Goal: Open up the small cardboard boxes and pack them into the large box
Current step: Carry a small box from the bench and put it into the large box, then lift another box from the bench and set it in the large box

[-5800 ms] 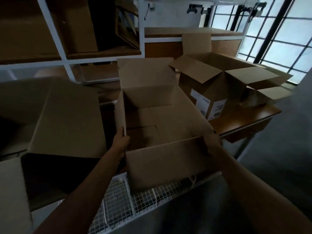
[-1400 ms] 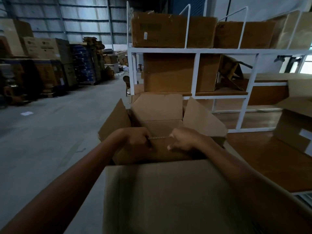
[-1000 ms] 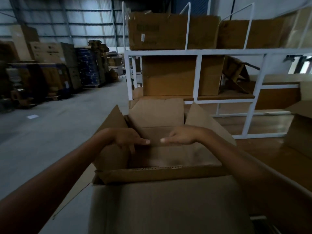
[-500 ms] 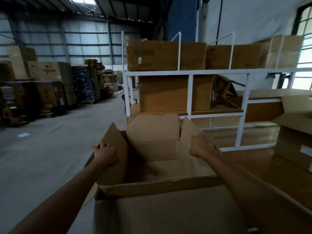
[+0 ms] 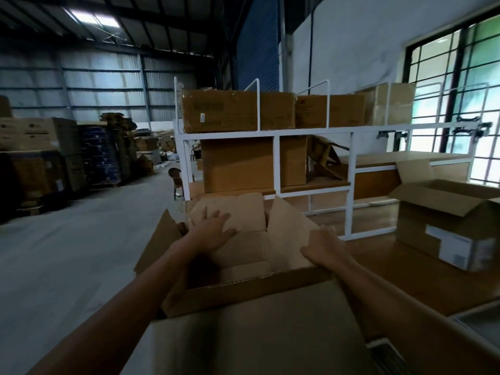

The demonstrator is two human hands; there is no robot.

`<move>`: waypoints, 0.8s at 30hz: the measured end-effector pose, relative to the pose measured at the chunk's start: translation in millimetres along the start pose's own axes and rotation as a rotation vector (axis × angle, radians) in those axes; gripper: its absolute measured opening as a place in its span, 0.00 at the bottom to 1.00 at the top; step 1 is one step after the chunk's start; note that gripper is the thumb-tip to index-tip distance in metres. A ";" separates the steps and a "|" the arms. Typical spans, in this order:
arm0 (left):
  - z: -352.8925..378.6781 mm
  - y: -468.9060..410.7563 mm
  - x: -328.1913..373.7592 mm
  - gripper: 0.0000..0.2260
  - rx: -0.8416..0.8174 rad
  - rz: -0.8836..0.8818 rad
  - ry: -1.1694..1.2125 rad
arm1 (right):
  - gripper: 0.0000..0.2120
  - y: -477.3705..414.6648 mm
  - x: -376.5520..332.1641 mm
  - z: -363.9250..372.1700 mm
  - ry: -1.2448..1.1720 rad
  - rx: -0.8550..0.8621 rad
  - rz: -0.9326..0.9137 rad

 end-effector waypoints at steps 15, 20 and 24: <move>4.6 -24.7 276.6 0.35 0.299 0.548 0.174 | 0.39 64.2 167.9 -138.2 -0.123 0.448 -0.064; 30.5 -46.3 386.1 0.33 0.312 0.639 0.240 | 0.36 72.1 279.1 -161.5 -0.092 0.533 -0.014; 54.0 -59.8 477.6 0.30 0.327 0.702 0.237 | 0.33 74.6 373.3 -185.6 -0.122 0.572 0.025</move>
Point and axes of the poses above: each hand's wrist, its own y-axis away from the middle knuckle, its own z-axis out of the palm, x = y × z, the point moved 10 cm from there along -y, towards the middle knuckle, and after that the axes turned 6 degrees about y, right-handed, at the moved point
